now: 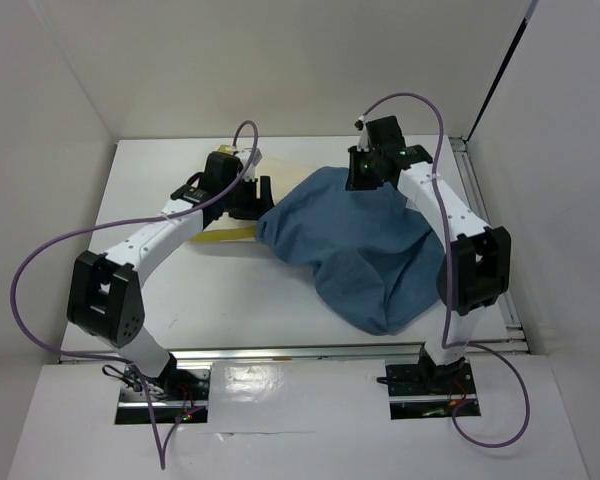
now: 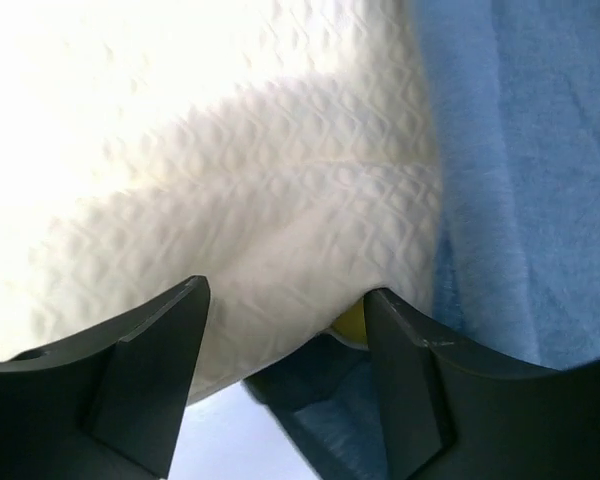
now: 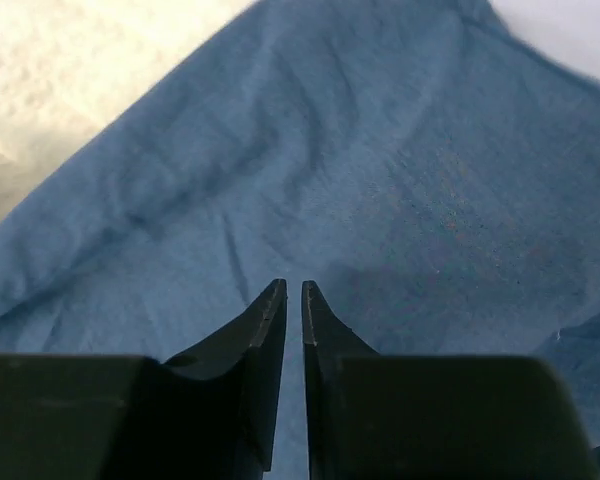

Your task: Put the pillow into the pillowcase

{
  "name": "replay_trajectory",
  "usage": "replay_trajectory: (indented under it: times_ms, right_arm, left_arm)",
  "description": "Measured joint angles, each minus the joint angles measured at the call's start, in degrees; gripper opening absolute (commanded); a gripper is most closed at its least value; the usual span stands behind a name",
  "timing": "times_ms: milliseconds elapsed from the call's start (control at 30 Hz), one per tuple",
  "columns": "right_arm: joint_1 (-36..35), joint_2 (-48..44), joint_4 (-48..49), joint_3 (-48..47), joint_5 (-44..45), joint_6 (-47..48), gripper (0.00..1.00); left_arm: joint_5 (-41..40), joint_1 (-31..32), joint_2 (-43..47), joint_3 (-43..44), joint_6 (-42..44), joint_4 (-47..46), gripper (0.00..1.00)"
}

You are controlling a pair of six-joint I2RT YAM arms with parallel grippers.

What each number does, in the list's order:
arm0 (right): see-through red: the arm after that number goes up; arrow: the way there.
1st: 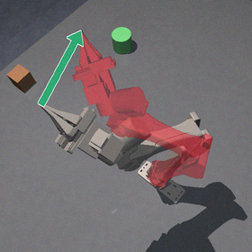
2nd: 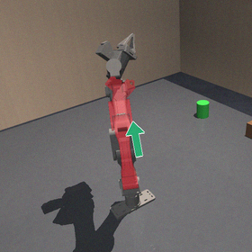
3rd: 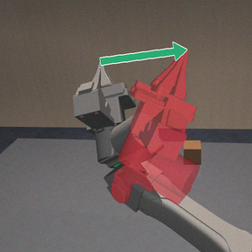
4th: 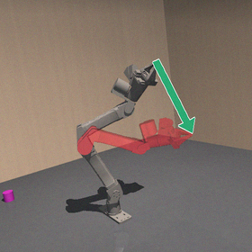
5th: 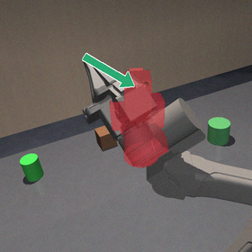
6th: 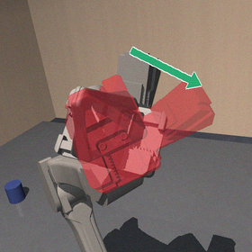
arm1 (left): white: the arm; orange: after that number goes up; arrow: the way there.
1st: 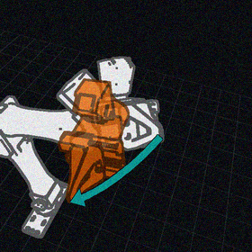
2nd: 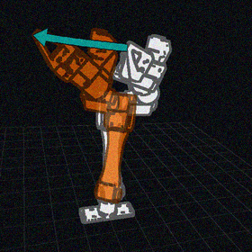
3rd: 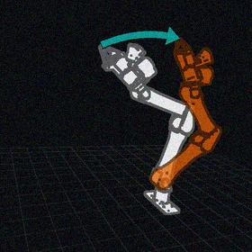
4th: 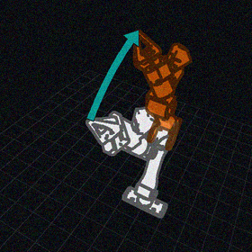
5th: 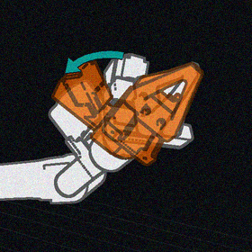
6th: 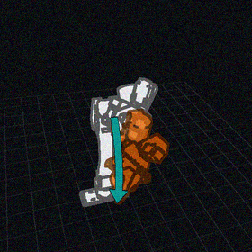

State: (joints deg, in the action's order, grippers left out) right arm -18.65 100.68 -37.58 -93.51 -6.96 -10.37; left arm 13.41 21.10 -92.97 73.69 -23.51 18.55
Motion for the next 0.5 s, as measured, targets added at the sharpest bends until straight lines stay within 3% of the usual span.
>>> replay_trajectory:
  times_ms: [167, 333, 500]
  right_arm:
    - [0.9, 4.5, -2.8, -4.3, -8.3, -3.5, 0.12]
    - [-0.7, 4.8, -2.7, -6.6, -15.3, -4.6, 0.08]
    - [-5.0, 4.0, -2.5, -4.7, -16.1, -3.9, 0.04]
  left_arm:
    - [-9.7, 2.8, 1.5, 0.5, 5.2, 1.3, 0.89]
    - [-21.0, 5.5, -0.6, 2.5, 9.0, 1.1, 0.93]
    - [-24.2, 4.8, -1.9, 2.8, 11.2, -1.1, 0.95]
